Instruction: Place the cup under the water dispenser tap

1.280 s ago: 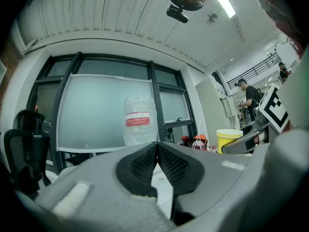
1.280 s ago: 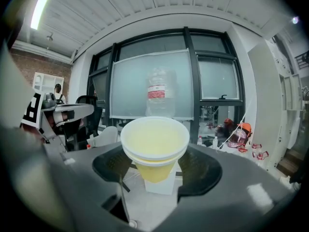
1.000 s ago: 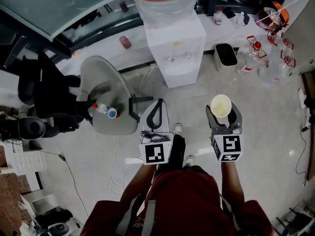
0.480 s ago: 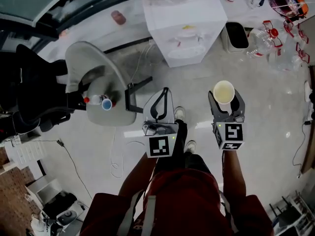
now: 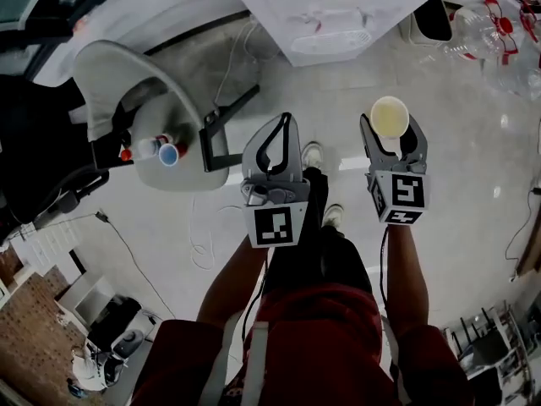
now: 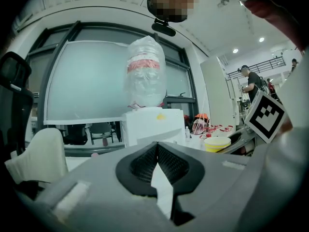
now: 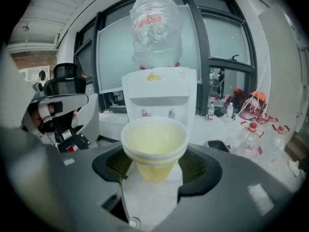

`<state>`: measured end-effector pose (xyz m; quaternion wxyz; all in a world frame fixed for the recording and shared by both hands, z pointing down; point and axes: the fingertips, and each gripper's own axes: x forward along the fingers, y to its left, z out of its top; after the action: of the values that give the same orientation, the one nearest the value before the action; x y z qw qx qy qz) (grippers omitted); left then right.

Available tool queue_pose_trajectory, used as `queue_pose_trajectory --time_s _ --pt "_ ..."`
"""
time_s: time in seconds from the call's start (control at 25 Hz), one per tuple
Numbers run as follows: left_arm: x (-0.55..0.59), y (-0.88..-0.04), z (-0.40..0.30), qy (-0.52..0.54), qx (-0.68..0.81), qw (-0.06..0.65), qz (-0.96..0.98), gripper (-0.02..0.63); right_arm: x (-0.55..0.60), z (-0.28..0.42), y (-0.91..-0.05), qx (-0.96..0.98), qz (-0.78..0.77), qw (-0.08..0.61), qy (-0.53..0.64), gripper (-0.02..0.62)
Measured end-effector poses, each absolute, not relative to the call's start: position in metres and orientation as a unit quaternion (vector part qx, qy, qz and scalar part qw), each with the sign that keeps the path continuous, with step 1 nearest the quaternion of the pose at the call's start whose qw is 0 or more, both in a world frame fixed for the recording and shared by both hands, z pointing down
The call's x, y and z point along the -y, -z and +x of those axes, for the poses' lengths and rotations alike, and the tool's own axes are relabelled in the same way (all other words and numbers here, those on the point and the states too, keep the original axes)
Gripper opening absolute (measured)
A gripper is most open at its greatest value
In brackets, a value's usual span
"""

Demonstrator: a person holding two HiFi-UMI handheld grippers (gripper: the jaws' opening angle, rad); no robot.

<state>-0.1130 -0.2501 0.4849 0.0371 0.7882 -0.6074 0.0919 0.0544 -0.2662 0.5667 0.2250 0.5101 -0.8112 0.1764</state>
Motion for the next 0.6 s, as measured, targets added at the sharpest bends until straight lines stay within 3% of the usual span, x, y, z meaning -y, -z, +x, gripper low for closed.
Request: queue_pose_trajectory --time_s 0.6 --pt "0.273 -0.634 -0.118 -0.118 0.606 0.082 0.782 0.006 0.305 0.048 -0.704 0.805 0.511 0.241 -0.179 0.290"
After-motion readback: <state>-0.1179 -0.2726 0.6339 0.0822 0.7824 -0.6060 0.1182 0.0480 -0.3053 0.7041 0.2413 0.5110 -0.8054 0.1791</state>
